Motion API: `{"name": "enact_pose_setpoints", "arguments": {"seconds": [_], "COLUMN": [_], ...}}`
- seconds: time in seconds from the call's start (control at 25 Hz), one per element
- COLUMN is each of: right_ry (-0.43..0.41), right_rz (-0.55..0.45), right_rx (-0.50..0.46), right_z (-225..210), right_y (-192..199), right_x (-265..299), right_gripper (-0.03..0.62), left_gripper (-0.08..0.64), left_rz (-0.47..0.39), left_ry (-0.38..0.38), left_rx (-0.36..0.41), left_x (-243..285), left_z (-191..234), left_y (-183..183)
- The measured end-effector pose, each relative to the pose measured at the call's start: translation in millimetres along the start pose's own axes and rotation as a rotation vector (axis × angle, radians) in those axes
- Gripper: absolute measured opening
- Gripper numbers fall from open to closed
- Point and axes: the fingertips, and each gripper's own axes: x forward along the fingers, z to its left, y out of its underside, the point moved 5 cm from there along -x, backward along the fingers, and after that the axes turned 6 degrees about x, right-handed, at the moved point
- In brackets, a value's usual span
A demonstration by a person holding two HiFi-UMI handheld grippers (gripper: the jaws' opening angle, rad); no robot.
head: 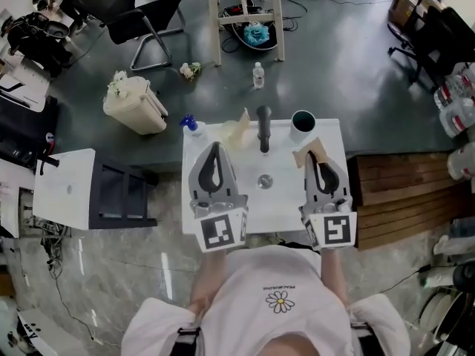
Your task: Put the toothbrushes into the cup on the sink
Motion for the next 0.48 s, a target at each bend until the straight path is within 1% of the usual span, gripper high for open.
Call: {"name": "enact_pose_setpoints", "arguments": {"seconds": [0.12, 0.32, 0.48], "right_ry": [0.001, 0.011, 0.009], "right_rz": [-0.008, 0.011, -0.017], "right_rx": [0.003, 0.012, 0.016], "right_z": [-2, -8, -14], "right_y": [-2, 2, 0], "right_x": [1, 1, 13], "right_gripper": [0.023, 0.023, 0.023], "left_gripper": [0.015, 0.015, 0.015], "left_rz": [-0.003, -0.002, 0.004], "left_ry": [0.007, 0.003, -0.002], "left_rx": [0.022, 0.02, 0.018], "left_x": [3, 7, 9], "left_z": [1, 3, 6], "left_y": [1, 2, 4]}}
